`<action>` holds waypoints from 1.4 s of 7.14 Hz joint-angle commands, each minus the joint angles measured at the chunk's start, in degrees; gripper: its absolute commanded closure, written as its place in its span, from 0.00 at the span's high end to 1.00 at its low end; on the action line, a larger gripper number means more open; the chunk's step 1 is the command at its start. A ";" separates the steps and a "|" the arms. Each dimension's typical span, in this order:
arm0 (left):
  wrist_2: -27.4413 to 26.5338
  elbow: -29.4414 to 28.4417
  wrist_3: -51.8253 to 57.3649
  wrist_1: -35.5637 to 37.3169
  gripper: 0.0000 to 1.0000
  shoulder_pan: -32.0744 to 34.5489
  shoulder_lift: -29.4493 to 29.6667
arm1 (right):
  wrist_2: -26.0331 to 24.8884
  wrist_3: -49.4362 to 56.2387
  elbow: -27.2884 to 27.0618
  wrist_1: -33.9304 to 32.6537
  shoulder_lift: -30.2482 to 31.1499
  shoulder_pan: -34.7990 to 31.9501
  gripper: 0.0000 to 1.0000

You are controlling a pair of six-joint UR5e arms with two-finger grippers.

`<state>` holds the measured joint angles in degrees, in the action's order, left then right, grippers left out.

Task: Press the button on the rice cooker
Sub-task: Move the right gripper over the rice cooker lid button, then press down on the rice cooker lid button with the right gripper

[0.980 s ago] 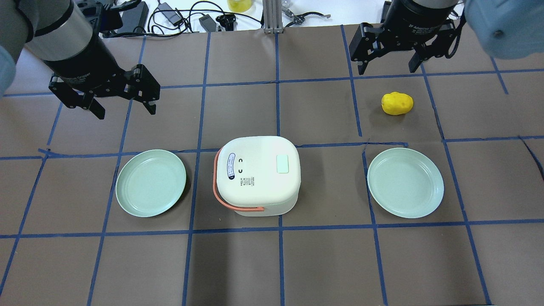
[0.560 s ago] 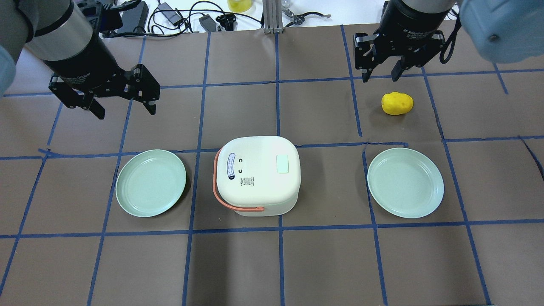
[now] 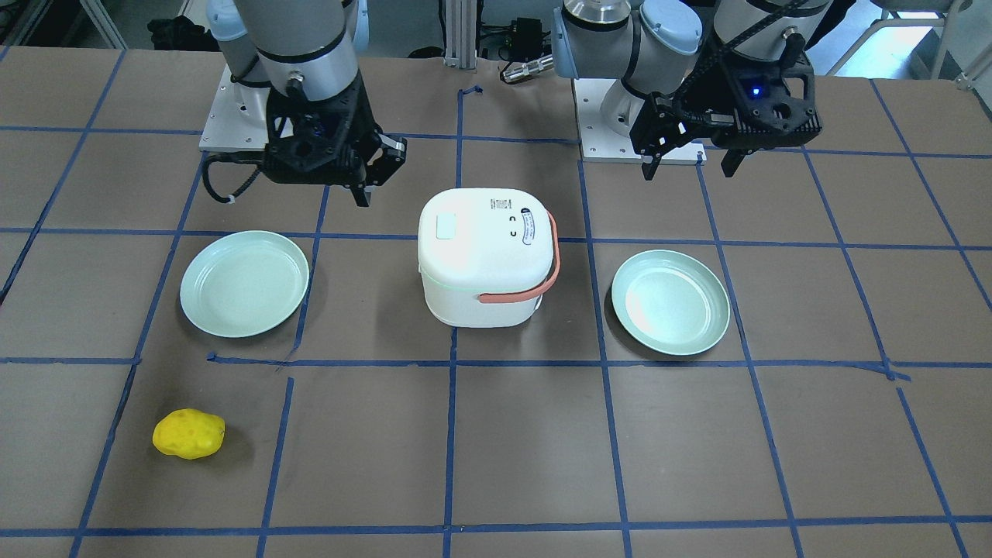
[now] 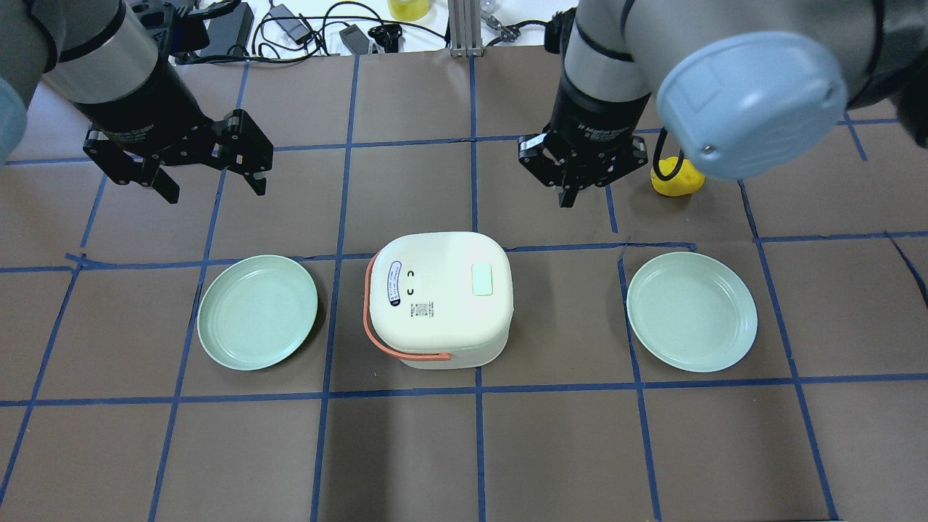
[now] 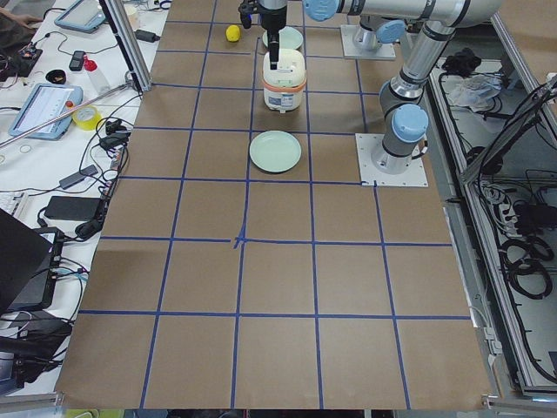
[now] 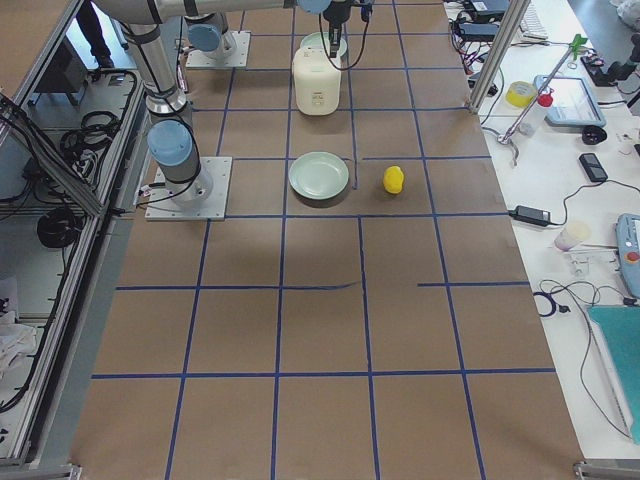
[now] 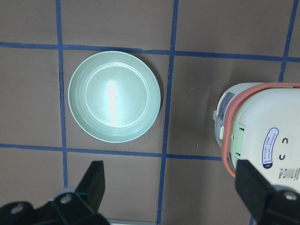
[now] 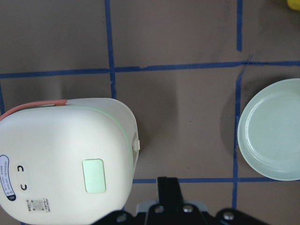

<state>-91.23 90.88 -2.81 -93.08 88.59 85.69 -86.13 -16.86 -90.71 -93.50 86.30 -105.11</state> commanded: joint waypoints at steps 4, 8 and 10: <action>0.00 0.00 -0.09 0.00 1.00 0.00 0.00 | 0.08 -5.99 -9.04 -13.55 -2.89 -8.10 0.00; 0.00 0.00 -0.09 0.00 1.00 0.00 0.00 | 0.08 -6.60 -9.22 -14.25 -4.56 -8.89 0.00; 0.00 0.00 0.00 0.00 1.00 0.00 0.00 | 0.08 -6.51 -9.22 -14.34 -4.65 -8.98 0.00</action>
<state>-91.23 90.88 -2.84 -93.08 88.59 85.69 -86.04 -23.41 -99.92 -107.80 81.74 -114.03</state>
